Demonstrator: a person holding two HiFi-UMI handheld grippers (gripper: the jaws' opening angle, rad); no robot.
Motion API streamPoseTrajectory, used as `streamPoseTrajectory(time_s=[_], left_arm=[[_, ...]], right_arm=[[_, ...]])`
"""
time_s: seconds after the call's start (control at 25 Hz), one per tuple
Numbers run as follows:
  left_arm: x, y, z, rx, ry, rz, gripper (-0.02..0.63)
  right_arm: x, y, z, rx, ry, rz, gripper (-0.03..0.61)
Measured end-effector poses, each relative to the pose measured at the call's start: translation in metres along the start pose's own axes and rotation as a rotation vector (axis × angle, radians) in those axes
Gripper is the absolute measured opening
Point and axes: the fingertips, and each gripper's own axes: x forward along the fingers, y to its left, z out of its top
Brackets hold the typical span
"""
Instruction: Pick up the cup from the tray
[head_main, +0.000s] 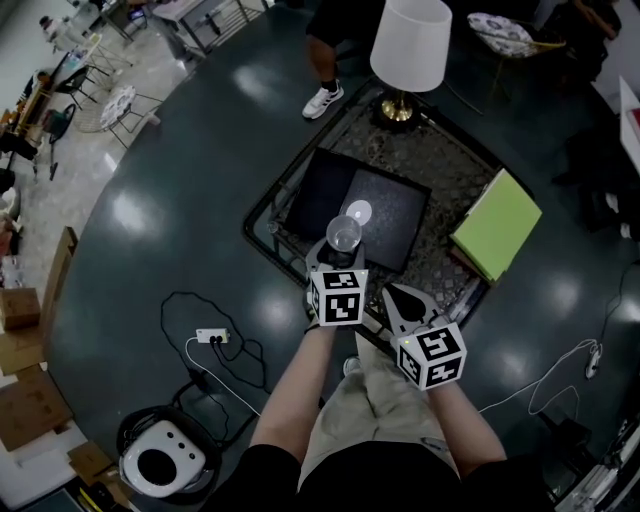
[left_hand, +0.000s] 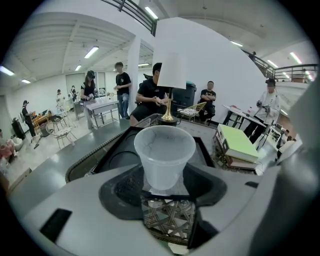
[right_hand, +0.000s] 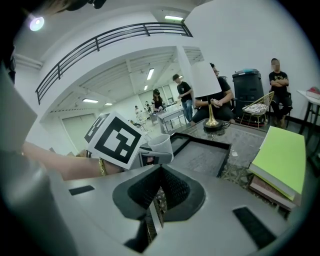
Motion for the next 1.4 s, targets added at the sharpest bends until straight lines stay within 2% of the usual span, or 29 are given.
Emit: streamPoseTrajectory(time_s=[0.8,1.4], left_arm=[[-0.104,-0.010,-0.005,-0.055,-0.080,-0.014,0.253],[-0.188,-0.038,-0.018,-0.074,-0.156,-0.034,0.253]], right_arm=[[-0.037,0.036,0.007,-0.051,-0.065,-0.007,0.011],[-0.071,0.060,0.001,-0.094,-0.094,0.010,0.011]])
